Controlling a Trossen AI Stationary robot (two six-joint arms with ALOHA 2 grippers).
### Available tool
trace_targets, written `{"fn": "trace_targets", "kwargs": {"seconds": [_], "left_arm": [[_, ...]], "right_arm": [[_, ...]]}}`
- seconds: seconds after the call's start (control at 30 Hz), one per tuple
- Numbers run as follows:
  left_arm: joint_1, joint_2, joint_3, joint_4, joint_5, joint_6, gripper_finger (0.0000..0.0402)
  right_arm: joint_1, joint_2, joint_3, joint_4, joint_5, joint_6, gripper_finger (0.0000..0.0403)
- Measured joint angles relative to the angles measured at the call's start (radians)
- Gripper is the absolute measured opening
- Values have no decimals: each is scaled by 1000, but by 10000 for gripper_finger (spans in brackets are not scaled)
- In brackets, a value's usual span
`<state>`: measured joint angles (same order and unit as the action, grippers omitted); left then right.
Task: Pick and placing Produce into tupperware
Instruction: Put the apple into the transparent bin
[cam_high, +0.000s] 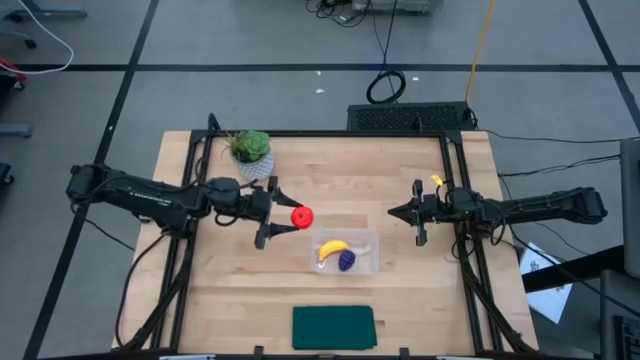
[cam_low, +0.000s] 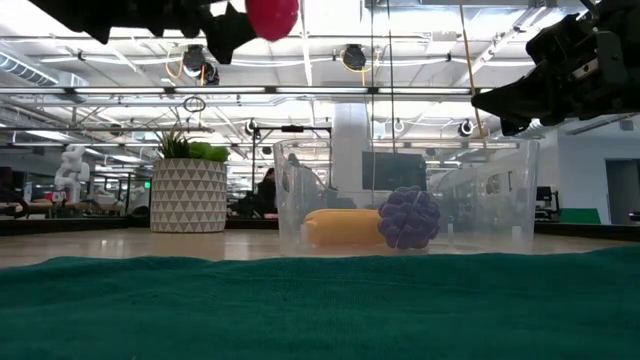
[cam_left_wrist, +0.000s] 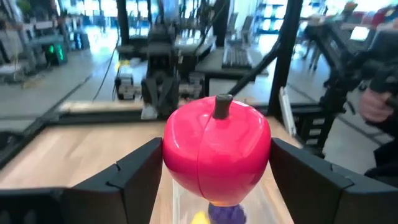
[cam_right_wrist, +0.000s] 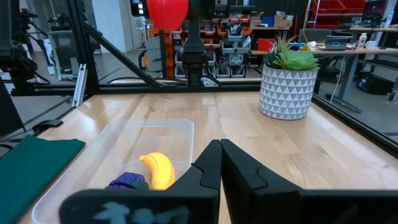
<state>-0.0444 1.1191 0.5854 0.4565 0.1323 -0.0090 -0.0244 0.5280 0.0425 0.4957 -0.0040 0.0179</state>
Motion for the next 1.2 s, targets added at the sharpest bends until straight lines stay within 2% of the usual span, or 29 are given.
{"fn": "trace_targets", "kwargs": {"seconds": [0.07,0.3,0.67,1.2], "left_arm": [[0,13,1,42,8,-4,275],[-3,51,27,33,14,-23,275],[-31,247,235,4,74,4,275],[-23,498,479,-176,87,1,275]], "right_arm": [[0,0,0,0,0,0,0],[0,1,0,0,0,-1,0],[0,1,0,0,0,0,0],[0,1,0,-1,0,0,0]]}}
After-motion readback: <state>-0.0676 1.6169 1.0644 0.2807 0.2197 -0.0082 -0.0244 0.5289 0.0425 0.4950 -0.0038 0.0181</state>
